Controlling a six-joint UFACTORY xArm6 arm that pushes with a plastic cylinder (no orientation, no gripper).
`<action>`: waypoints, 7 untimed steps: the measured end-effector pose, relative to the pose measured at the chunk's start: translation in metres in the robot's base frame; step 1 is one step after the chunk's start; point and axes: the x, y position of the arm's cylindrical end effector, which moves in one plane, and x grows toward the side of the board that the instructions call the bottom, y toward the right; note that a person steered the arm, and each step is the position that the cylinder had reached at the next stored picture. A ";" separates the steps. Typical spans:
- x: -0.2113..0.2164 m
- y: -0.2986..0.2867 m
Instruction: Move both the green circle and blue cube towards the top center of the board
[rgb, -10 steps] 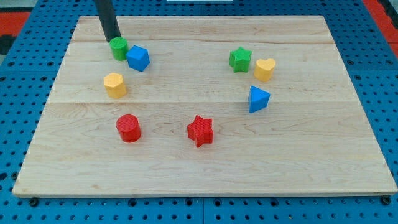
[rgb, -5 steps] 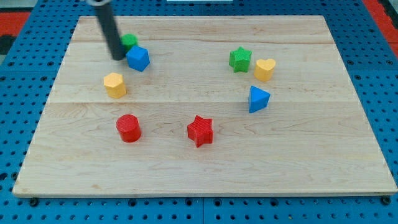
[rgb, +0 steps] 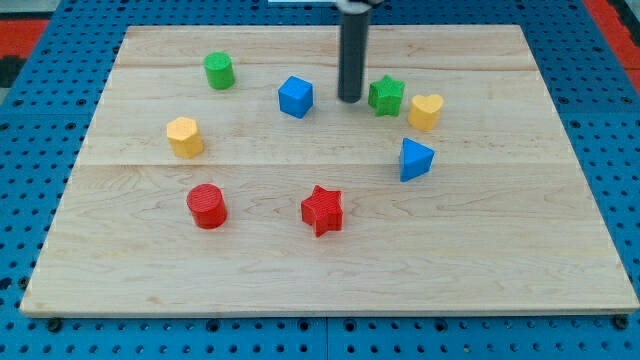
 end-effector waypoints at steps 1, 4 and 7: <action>-0.049 -0.092; -0.106 -0.137; -0.018 -0.183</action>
